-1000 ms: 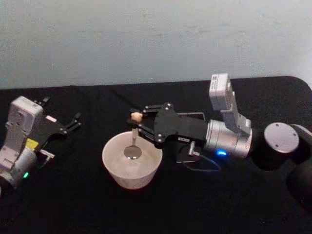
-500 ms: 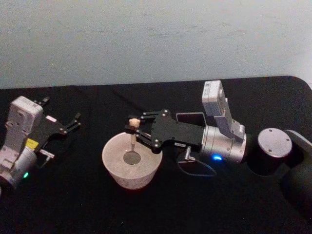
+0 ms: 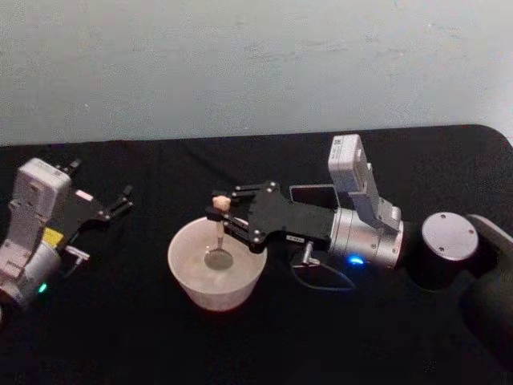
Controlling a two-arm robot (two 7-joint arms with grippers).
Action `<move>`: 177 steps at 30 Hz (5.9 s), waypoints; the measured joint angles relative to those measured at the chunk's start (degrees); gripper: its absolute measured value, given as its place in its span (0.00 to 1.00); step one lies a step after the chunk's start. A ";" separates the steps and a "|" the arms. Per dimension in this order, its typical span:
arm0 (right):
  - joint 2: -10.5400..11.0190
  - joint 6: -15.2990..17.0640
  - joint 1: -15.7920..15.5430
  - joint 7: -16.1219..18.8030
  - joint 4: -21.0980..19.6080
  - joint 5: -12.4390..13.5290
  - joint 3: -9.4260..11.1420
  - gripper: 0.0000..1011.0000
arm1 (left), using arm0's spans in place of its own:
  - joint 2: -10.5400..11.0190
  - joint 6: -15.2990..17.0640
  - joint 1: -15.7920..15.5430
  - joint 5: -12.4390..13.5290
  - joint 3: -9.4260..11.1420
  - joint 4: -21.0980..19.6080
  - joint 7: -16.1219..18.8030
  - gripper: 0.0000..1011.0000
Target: Pick up the stirring spoon with one hand, stir inside the cup, then place it back in its original position.
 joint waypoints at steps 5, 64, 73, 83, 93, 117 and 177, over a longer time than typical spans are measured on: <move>0.05 0.12 -0.16 -0.36 -0.02 -0.19 0.31 0.21 | 0.00 0.00 0.00 0.00 0.00 0.00 0.00 0.99; -0.20 0.90 0.02 -1.89 0.71 -0.71 0.81 0.21 | 0.00 0.00 0.00 0.00 0.00 0.00 0.00 0.99; 1.24 1.31 -1.33 -2.03 -1.36 -0.74 1.74 0.21 | 0.00 0.00 0.00 0.00 0.00 0.00 0.00 0.99; 4.53 2.70 -4.49 -1.85 -6.66 0.64 2.72 0.21 | 0.00 0.00 0.00 0.00 0.00 0.00 0.00 0.99; 6.00 3.86 -6.43 -0.67 -10.02 1.52 1.80 0.21 | 0.00 0.00 0.00 0.00 0.00 0.00 0.00 0.99; -1.02 0.67 0.55 -1.46 0.31 -0.58 -0.11 0.21 | 0.00 0.00 0.00 0.00 0.00 0.00 0.00 0.99; 0.59 1.80 -1.67 -2.47 -2.96 -0.01 0.46 0.21 | 0.00 0.00 0.00 0.00 0.00 0.00 0.00 0.99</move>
